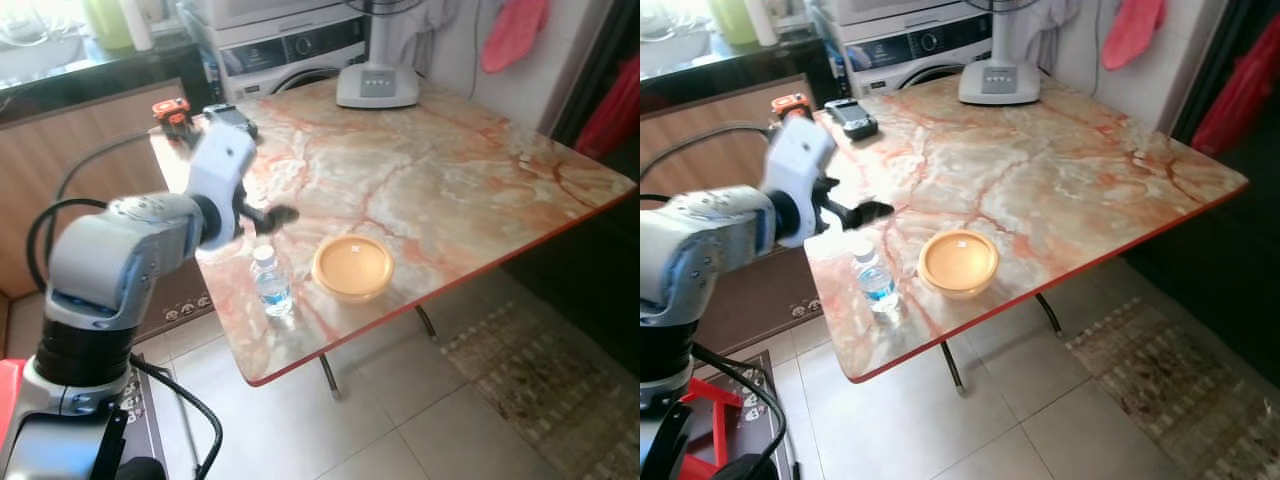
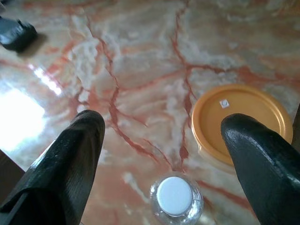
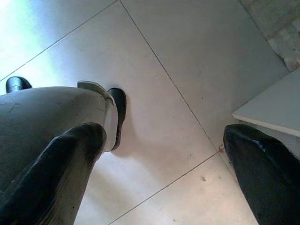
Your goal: Restocking fridge
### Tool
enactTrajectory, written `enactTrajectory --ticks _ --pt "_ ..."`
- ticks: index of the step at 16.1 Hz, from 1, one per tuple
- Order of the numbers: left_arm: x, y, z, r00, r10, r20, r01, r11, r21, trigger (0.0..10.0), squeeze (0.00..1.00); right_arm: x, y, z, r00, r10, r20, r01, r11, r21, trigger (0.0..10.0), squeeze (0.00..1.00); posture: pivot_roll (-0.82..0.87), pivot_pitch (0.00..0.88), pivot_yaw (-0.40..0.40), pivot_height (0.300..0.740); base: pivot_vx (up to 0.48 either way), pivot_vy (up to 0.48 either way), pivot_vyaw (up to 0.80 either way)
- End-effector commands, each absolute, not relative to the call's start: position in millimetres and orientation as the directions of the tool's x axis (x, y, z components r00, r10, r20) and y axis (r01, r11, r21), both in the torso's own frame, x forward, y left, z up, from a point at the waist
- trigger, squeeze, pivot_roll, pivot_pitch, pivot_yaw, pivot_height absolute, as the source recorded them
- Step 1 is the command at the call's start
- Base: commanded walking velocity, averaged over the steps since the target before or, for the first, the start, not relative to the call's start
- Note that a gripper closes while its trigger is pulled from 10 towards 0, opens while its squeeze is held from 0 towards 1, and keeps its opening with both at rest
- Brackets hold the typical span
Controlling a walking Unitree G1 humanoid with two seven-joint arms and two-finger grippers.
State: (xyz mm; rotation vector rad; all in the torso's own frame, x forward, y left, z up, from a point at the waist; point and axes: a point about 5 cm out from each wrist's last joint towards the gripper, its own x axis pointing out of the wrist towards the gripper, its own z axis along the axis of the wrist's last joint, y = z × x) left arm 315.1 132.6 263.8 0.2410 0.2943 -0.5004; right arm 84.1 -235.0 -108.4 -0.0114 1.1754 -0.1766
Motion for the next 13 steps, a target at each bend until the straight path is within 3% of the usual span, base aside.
enactTrajectory --ticks 1,2,7,10,13 --pt "316 133 262 0.828 -0.431 -0.36 0.504 0.852 0.14 10.0 0.0 77 -227 -111 0.354 -0.12 -0.927 0.125 0.989 -0.081 10.0 0.0 0.07 0.0 0.091 0.74 0.0 0.0 0.0" --pt "316 132 250 0.799 -0.451 -0.397 0.514 0.855 0.063 10.0 0.0 80 -229 -110 0.358 -0.09 -0.929 0.018 0.996 -0.089 10.0 0.0 0.05 0.0 0.099 0.74 0.0 0.0 0.0" --pt "317 129 245 0.792 -0.444 -0.419 0.501 0.865 0.029 10.0 0.0 83 -230 -109 0.361 -0.052 -0.931 -0.075 0.994 -0.085 10.0 0.0 0.04 0.0 0.086 0.74 0.0 0.0 0.0" --pt "316 141 243 0.836 -0.358 -0.416 0.411 0.911 0.043 10.0 0.0 82 -235 -108 0.378 -0.11 -0.919 0.069 0.994 -0.091 10.0 0.0 0.06 0.0 0.074 0.74 0.0 0.0 0.0" --pt "313 143 238 0.833 -0.354 -0.425 0.401 0.916 0.023 10.0 0.0 85 -237 -107 0.401 -0.118 -0.908 0.058 0.993 -0.103 10.0 0.0 0.07 0.0 0.066 0.74 0.0 0.0 0.0"
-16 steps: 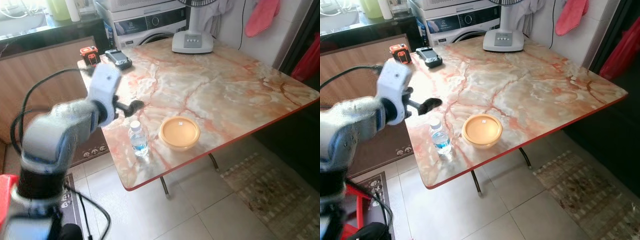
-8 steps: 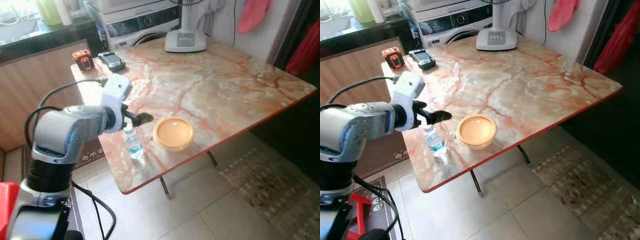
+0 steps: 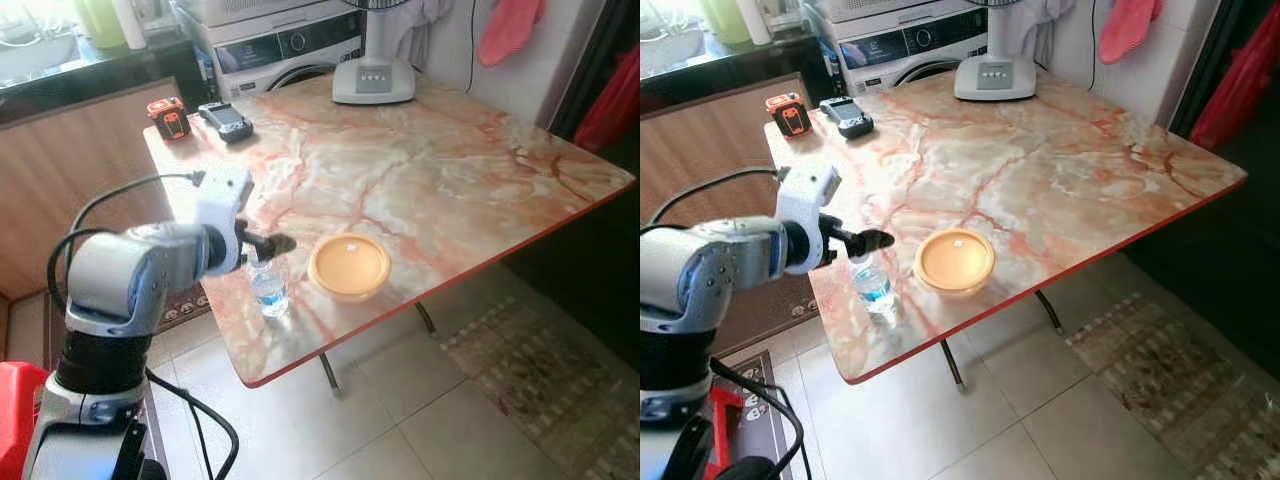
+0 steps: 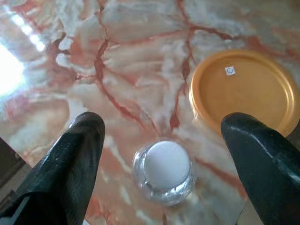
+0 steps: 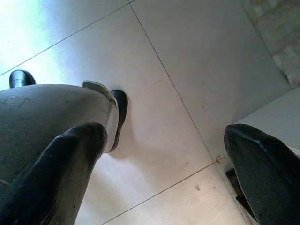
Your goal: Restocking fridge
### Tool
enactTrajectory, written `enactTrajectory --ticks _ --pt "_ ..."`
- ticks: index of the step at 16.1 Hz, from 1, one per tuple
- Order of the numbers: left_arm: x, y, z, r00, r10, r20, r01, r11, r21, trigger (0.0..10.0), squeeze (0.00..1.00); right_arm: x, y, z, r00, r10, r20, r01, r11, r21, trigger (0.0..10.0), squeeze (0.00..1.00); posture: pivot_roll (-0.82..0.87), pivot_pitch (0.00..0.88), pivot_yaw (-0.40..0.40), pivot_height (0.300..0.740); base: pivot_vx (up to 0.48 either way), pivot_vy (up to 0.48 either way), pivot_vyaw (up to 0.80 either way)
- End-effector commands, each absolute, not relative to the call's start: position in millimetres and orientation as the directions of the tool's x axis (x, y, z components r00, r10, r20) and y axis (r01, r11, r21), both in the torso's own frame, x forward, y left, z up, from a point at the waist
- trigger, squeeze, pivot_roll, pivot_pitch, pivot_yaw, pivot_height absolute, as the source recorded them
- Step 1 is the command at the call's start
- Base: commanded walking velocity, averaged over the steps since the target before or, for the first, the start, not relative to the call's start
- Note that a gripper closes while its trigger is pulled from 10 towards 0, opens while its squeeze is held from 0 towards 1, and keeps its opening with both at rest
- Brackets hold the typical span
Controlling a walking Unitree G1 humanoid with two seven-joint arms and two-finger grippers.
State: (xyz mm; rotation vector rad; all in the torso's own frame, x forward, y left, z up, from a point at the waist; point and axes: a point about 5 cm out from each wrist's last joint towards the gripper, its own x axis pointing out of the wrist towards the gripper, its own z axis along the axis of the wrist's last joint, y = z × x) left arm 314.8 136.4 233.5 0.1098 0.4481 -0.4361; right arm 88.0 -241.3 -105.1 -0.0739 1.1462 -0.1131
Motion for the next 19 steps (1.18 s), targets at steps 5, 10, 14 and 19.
enactTrajectory --ticks 5,10,14,19 --pt "311 145 229 0.841 -0.317 -0.439 0.36 0.933 0.016 10.0 0.0 79 -240 -107 0.408 -0.159 -0.899 0.194 0.977 -0.084 10.0 0.0 0.08 0.0 0.048 0.74 0.0 0.0 0.0" --pt "311 138 221 0.828 -0.352 -0.436 0.376 0.926 -0.033 9.9 0.0 73 -243 -107 0.403 -0.216 -0.889 0.328 0.941 -0.08 10.0 0.0 0.06 0.0 0.052 0.74 0.0 0.0 0.0" --pt "312 132 218 0.818 -0.375 -0.437 0.391 0.919 -0.057 4.8 0.0 70 -243 -108 0.399 -0.227 -0.888 0.342 0.936 -0.085 10.0 0.0 0.05 0.0 0.06 0.74 0.0 0.0 0.0" --pt "312 134 216 0.816 -0.363 -0.449 0.381 0.923 -0.055 10.0 0.0 68 -242 -108 0.397 -0.229 -0.889 0.367 0.927 -0.075 10.0 0.0 0.05 0.0 0.068 0.74 0.0 0.0 0.0"
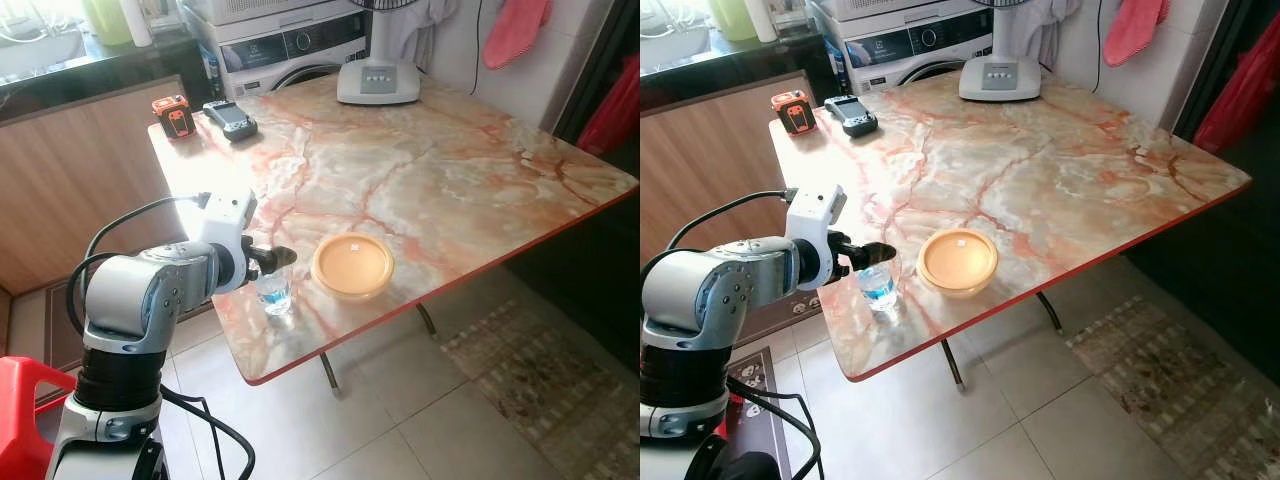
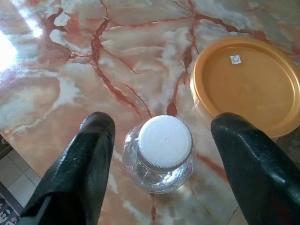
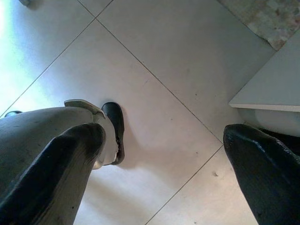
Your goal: Restocking fridge
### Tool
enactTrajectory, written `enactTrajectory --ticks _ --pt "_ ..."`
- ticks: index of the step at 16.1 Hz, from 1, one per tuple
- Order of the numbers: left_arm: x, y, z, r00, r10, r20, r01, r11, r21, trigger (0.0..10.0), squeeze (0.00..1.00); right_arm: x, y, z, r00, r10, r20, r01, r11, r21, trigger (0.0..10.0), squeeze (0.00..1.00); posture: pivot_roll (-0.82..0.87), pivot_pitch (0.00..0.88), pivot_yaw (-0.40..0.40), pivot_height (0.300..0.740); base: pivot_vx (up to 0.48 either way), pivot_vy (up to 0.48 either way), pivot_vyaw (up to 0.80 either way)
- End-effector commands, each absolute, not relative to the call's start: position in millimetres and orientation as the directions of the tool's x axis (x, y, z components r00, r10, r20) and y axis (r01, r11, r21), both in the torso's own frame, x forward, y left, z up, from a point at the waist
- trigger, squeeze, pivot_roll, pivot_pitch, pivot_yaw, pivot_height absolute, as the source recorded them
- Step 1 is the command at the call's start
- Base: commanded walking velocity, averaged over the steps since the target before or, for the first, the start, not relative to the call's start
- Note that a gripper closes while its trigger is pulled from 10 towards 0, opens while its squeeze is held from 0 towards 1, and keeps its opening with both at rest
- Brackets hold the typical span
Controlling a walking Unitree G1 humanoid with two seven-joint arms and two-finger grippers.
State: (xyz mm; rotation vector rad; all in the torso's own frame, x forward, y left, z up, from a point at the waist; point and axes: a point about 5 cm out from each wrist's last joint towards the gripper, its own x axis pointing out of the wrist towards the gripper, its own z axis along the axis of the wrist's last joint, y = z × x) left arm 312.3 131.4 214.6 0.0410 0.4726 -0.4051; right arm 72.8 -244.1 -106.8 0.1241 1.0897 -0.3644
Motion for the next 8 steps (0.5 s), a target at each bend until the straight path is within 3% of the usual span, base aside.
enactTrajectory --ticks 1,5,6,8 --pt "312.0 133.7 214.7 0.816 -0.361 -0.452 0.38 0.924 -0.051 10.0 0.0 67.7 -242.4 -108.2 0.398 -0.228 -0.889 0.365 0.928 -0.074 10.0 0.0 0.05 0.0 0.068 0.74 0.0 0.0 0.0" --pt "312.5 133.7 211.6 0.812 -0.36 -0.459 0.382 0.923 -0.049 10.0 0.0 68.7 -242.5 -107.9 0.402 -0.22 -0.889 0.345 0.936 -0.075 10.0 0.0 0.04 0.0 0.067 0.74 0.0 0.0 0.0" --pt "312.5 133.6 210.3 0.809 -0.36 -0.464 0.381 0.923 -0.051 9.4 0.0 68.3 -242.6 -108.0 0.401 -0.225 -0.888 0.36 0.93 -0.073 10.0 0.0 0.04 0.0 0.069 0.74 0.0 0.0 0.0" --pt "312.4 133.3 207.7 0.804 -0.364 -0.471 0.386 0.921 -0.052 7.2 0.0 68.7 -242.6 -107.9 0.401 -0.22 -0.889 0.345 0.936 -0.075 10.0 0.0 0.04 0.0 0.066 0.74 0.0 0.0 0.0"
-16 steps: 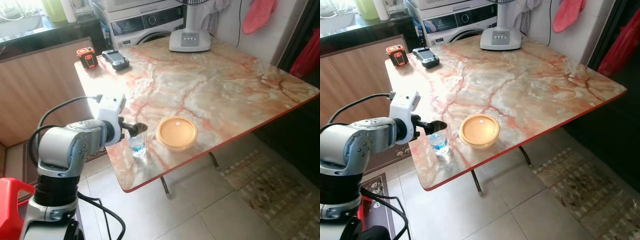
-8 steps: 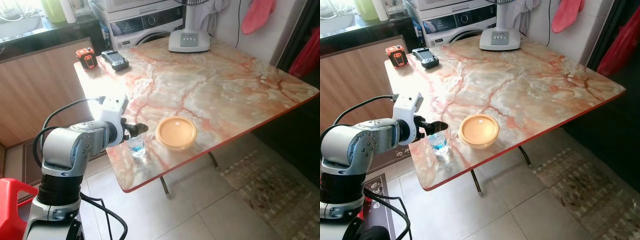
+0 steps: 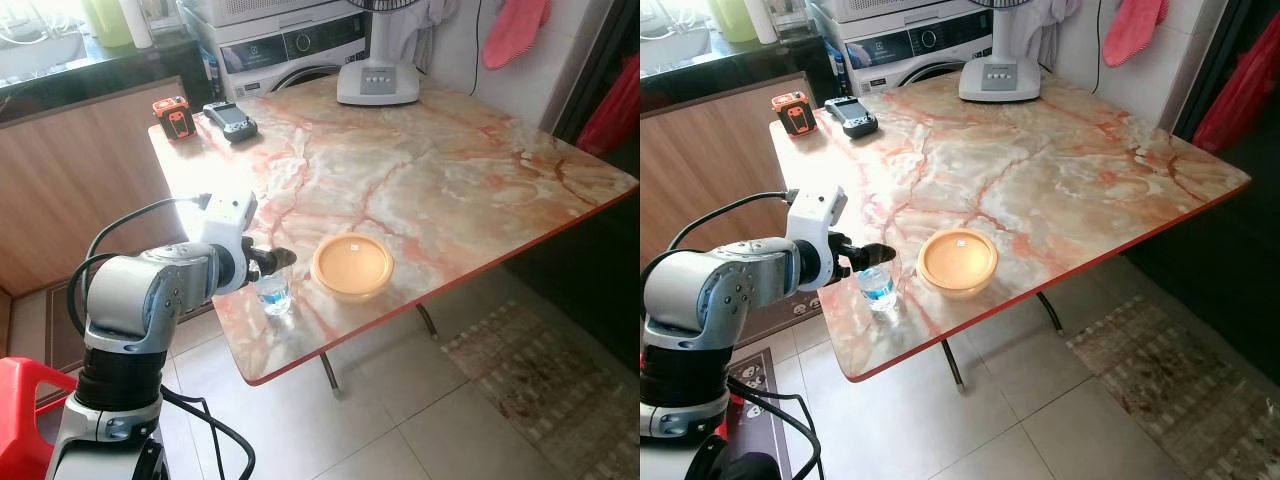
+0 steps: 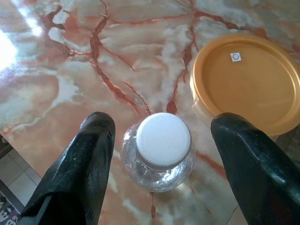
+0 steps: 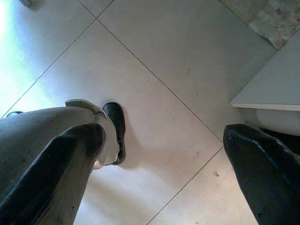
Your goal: Restocking fridge
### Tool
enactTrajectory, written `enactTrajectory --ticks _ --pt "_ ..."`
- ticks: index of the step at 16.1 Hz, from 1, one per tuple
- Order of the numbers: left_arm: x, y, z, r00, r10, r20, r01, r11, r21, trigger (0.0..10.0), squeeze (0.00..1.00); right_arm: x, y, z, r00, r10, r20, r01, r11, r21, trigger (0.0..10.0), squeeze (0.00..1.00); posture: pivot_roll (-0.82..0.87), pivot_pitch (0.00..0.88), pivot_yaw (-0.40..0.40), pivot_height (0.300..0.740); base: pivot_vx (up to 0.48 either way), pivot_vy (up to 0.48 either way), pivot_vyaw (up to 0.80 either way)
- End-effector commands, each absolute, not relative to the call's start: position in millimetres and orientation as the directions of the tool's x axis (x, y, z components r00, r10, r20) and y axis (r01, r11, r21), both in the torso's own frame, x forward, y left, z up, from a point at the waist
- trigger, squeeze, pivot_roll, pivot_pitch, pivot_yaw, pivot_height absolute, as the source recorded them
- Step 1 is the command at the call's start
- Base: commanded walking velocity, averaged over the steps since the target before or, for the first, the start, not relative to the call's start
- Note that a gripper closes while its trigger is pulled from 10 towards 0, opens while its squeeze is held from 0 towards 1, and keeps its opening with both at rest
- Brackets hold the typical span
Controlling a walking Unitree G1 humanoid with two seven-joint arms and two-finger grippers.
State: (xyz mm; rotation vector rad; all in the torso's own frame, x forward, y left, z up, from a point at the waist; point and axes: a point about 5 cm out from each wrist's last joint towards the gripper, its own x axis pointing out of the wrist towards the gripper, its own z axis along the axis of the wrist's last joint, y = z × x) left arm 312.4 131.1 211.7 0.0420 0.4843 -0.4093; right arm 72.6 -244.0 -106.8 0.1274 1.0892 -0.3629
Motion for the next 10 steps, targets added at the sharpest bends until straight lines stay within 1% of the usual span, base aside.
enactTrajectory --ticks 1,2,3,4,5,6,10 --pt "312.5 133.6 207.2 0.804 -0.363 -0.472 0.385 0.921 -0.052 7.2 0.0 68.7 -242.5 -107.9 0.402 -0.22 -0.889 0.346 0.935 -0.075 10.0 0.0 0.04 0.0 0.066 0.74 0.0 0.0 0.0" --pt "312.7 134.2 206.7 0.805 -0.358 -0.472 0.381 0.923 -0.05 4.7 0.0 68.6 -242.5 -107.9 0.403 -0.221 -0.888 0.356 0.932 -0.071 10.0 0.0 0.04 0.0 0.065 0.74 0.0 0.0 0.0" --pt "312.8 133.7 206.4 0.804 -0.362 -0.472 0.383 0.922 -0.055 4.4 0.0 68.7 -242.4 -108.0 0.401 -0.216 -0.89 0.345 0.936 -0.071 10.0 0.0 0.05 0.0 0.065 0.74 0.0 0.0 0.0" --pt "312.9 133.8 205.1 0.802 -0.361 -0.475 0.382 0.922 -0.056 2.2 0.0 68.6 -242.3 -108.1 0.4 -0.213 -0.891 0.341 0.937 -0.071 10.0 0.0 0.04 0.0 0.068 0.74 0.0 0.0 0.0" --pt "313.3 134.9 203.5 0.803 -0.353 -0.48 0.376 0.925 -0.052 0.4 0.0 68.6 -242.4 -108.0 0.401 -0.216 -0.89 0.349 0.934 -0.07 10.0 0.0 0.04 0.0 0.068 0.74 0.0 0.0 0.0" --pt "313.2 135.1 203.5 0.803 -0.354 -0.48 0.376 0.925 -0.052 0.0 0.0 68.7 -242.2 -108.0 0.402 -0.215 -0.89 0.348 0.935 -0.068 10.0 0.0 0.04 0.0 0.069 0.74 0.0 0.0 0.0" --pt "313.1 135.5 203.4 0.802 -0.354 -0.481 0.377 0.925 -0.05 0.0 0.0 68.4 -241.6 -108.3 0.4 -0.21 -0.892 0.346 0.936 -0.065 10.0 0.0 0.04 0.0 0.071 0.74 0.0 0.0 0.0"
